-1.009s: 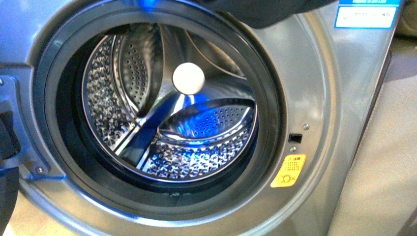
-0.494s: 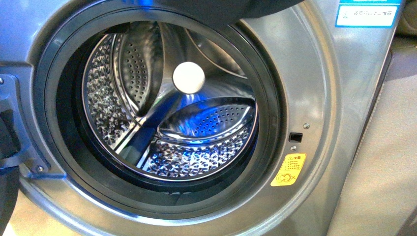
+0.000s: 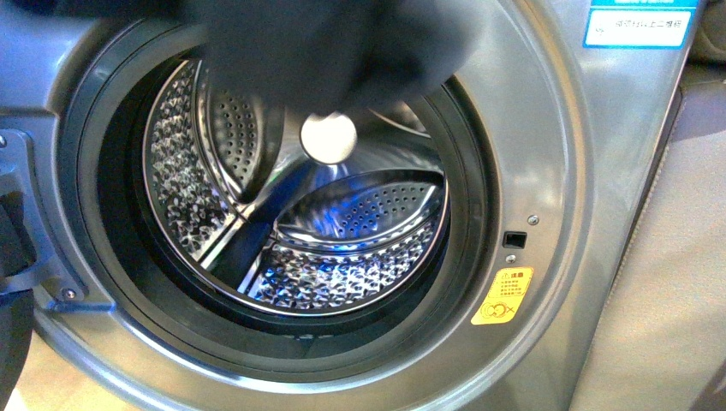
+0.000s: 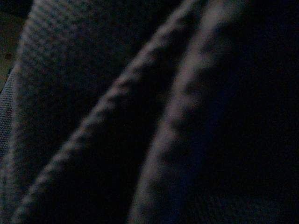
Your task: Put clothes into washing machine
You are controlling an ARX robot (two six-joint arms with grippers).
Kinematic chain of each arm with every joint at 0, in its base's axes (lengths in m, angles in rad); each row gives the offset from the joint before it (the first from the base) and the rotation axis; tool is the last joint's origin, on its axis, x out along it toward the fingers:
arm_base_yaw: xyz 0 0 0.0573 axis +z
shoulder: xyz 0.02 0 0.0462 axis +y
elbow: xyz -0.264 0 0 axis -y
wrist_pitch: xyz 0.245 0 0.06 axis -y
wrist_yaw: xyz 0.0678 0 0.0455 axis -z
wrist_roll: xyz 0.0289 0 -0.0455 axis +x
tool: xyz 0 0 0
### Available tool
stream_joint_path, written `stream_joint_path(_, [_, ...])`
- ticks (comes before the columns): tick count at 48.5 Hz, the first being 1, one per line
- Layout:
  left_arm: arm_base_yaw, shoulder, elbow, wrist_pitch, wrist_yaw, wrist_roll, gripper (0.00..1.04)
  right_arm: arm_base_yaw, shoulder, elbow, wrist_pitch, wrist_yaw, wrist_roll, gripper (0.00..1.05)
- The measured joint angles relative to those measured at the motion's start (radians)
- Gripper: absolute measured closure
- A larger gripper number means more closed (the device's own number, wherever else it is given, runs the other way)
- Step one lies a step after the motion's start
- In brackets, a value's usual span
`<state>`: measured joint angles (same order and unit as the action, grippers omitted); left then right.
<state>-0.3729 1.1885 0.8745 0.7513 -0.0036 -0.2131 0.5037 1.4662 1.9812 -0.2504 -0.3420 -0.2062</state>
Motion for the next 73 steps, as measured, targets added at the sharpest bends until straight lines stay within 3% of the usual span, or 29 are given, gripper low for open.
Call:
stream_joint_path(6, [0.038, -0.029, -0.079, 0.032, 0.029, -0.001, 0.95, 0.003, 0.0, 0.004, -0.006, 0.01, 0.003, 0.08])
stream_joint_path(10, [0.06, -0.066, -0.172, 0.072, 0.055, 0.004, 0.95, 0.038, -0.078, -0.092, -0.164, 0.515, 0.107, 0.24])
stream_joint_path(13, [0.07, -0.089, -0.234, 0.095, 0.072, 0.013, 0.95, 0.02, -0.185, -0.276, -0.097, 0.706, 0.145, 0.35])
stream_joint_path(16, [0.077, -0.1, -0.282, 0.127, 0.077, 0.033, 0.95, -0.016, -0.286, -0.441, -0.019, 0.773, 0.163, 0.43])
stream_joint_path(28, [0.102, -0.075, -0.409, 0.227, 0.113, 0.056, 0.95, -0.138, -0.586, -0.955, 0.2, 0.708, 0.192, 0.75])
stream_joint_path(40, [0.121, 0.044, -0.471, 0.339, 0.103, 0.056, 0.95, -0.219, -0.716, -1.289, 0.322, 0.602, 0.192, 1.04])
stream_joint_path(53, [0.141, 0.273, -0.453, 0.48, 0.072, 0.051, 0.95, -0.315, -0.861, -1.539, 0.422, 0.521, 0.194, 1.02])
stream_joint_path(69, [0.111, 0.568, -0.267, 0.531, -0.001, 0.095, 0.95, -0.39, -0.978, -1.724, 0.474, 0.451, 0.195, 1.02])
stream_joint_path(73, [0.099, 0.64, -0.199, 0.531, -0.026, 0.115, 0.95, -0.454, -1.013, -1.761, 0.477, 0.36, 0.195, 1.02])
